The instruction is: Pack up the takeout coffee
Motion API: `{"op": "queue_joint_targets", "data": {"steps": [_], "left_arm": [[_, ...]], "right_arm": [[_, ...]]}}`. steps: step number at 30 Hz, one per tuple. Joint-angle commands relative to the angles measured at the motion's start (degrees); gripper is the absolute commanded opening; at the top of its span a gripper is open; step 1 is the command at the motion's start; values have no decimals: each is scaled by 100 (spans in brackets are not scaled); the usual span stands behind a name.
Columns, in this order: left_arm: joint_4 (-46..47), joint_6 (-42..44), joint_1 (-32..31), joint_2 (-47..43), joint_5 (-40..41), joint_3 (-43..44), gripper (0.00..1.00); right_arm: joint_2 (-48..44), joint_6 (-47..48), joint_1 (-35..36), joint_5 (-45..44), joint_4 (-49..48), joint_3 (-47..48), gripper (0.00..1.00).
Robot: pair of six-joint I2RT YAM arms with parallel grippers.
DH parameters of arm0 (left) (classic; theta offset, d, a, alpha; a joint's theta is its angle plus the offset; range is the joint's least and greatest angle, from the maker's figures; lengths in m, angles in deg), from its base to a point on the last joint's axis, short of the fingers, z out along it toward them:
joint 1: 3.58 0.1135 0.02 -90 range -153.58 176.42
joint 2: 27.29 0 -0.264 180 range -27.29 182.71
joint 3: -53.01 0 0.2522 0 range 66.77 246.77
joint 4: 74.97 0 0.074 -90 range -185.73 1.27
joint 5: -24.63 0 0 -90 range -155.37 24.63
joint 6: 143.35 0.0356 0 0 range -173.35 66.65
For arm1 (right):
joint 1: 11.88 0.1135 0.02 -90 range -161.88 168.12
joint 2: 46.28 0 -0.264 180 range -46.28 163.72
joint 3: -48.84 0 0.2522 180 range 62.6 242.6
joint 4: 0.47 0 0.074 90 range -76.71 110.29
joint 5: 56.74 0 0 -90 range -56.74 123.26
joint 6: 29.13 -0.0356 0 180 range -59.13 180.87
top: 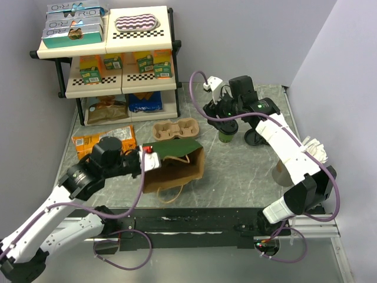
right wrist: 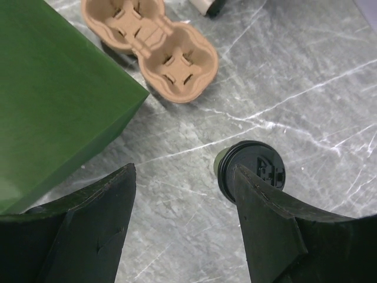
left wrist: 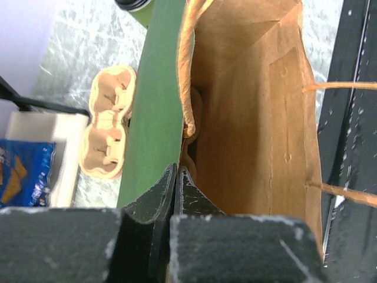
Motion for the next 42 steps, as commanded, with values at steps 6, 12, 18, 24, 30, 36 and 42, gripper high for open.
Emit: {"op": "queue_joint_targets", "data": {"steps": [6, 12, 18, 24, 30, 36, 42], "left_arm": [[-191, -1257, 1474, 829, -990, 1069, 1], [-876, -1521, 2830, 1795, -2688, 1826, 1], [-1641, -1311, 3323, 2683, -3763, 2072, 1], [-1090, -1617, 3386, 2658, -3640, 1862, 1], [-860, -1706, 3386, 2701, -3596, 1852, 4], [-641, -1882, 3394, 2632, -3376, 1861, 6], [-561, -1934, 3394, 2745, -3359, 1870, 6]], "right_arm": [[33, 38, -157, 523, 385, 707, 73], [253, 2, -254, 752, 685, 1243, 73], [236, 562, -236, 2138, 1334, 1963, 75], [331, 2233, 456, 3274, 2679, 2448, 77], [296, 2947, 1214, 2476, 2200, 1658, 77], [1051, 3605, 1223, 2712, 3048, 2675, 72], [1386, 4054, 1407, 2783, 3691, 2790, 66]]}}
